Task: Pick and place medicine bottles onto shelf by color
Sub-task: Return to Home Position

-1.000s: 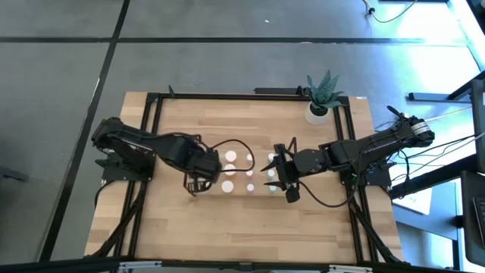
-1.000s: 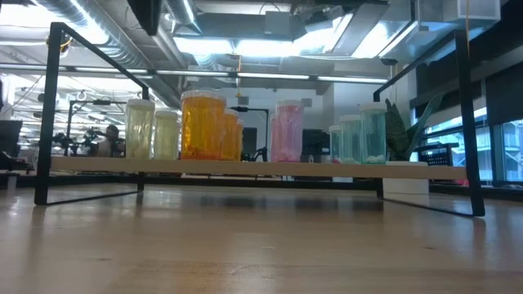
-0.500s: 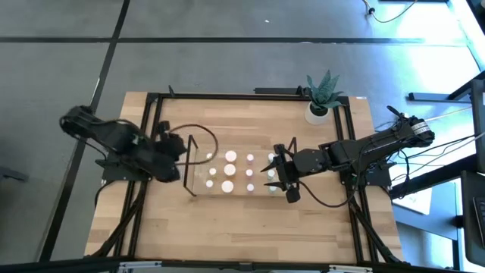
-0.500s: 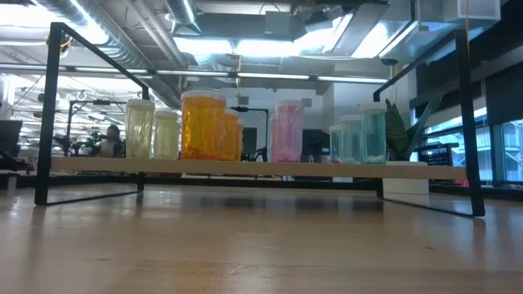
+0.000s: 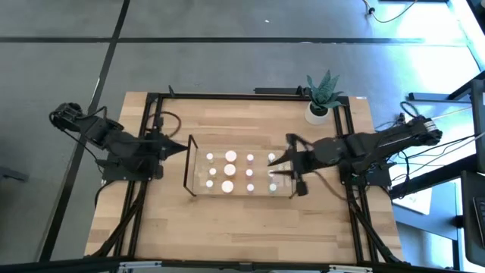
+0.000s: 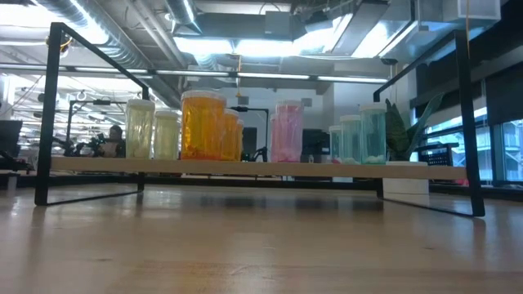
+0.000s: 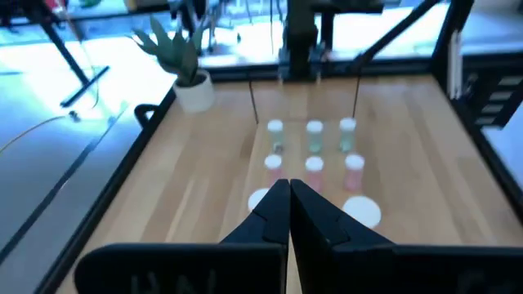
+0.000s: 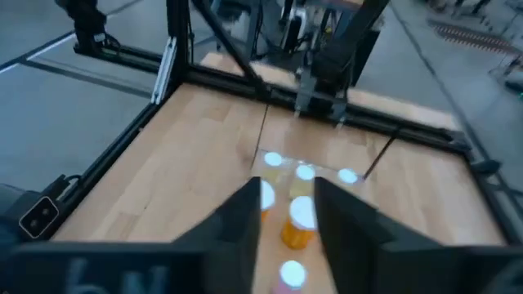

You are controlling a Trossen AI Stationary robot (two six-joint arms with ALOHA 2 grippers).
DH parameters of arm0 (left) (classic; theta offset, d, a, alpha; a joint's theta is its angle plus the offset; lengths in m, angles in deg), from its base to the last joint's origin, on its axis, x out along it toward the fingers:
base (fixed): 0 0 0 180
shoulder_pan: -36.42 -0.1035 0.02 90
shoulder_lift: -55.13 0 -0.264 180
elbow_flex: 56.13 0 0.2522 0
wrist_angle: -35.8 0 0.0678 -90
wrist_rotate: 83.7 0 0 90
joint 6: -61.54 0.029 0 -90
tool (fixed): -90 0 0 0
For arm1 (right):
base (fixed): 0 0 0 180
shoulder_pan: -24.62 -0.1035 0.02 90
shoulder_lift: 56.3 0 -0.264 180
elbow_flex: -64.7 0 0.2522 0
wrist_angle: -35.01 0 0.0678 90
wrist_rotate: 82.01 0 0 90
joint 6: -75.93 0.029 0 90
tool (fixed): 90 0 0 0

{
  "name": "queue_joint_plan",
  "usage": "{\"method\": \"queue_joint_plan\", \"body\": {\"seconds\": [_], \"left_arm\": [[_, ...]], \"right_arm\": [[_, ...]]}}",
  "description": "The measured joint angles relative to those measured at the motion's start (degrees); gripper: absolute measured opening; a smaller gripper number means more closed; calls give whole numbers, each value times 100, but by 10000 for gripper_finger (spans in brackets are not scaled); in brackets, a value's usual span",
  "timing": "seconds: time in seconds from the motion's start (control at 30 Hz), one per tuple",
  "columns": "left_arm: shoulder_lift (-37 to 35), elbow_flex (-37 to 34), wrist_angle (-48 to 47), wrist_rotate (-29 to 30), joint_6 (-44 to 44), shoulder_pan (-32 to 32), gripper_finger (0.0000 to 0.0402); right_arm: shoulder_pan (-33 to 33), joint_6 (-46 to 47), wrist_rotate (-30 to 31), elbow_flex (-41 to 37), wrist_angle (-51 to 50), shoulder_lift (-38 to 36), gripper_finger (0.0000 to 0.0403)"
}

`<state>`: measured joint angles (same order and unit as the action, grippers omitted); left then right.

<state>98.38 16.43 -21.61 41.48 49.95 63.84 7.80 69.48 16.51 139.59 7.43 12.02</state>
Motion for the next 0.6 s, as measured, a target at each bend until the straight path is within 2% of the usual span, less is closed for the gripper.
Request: {"method": "queue_joint_plan", "body": {"seconds": [0.17, 0.4, 0.6], "left_arm": [[-783, -955, 860, -229, 187, 0, 1], [-1743, -2062, 2088, -536, 642, -2, 1], [-2351, -2698, 2729, -568, 855, -2, 1]], "right_arm": [[11, -159, -1, 0, -752, -955, 12], [11, -113, -184, -261, -1110, -2361, 4], [9, 320, -319, -1095, -923, -3430, 3]]}}
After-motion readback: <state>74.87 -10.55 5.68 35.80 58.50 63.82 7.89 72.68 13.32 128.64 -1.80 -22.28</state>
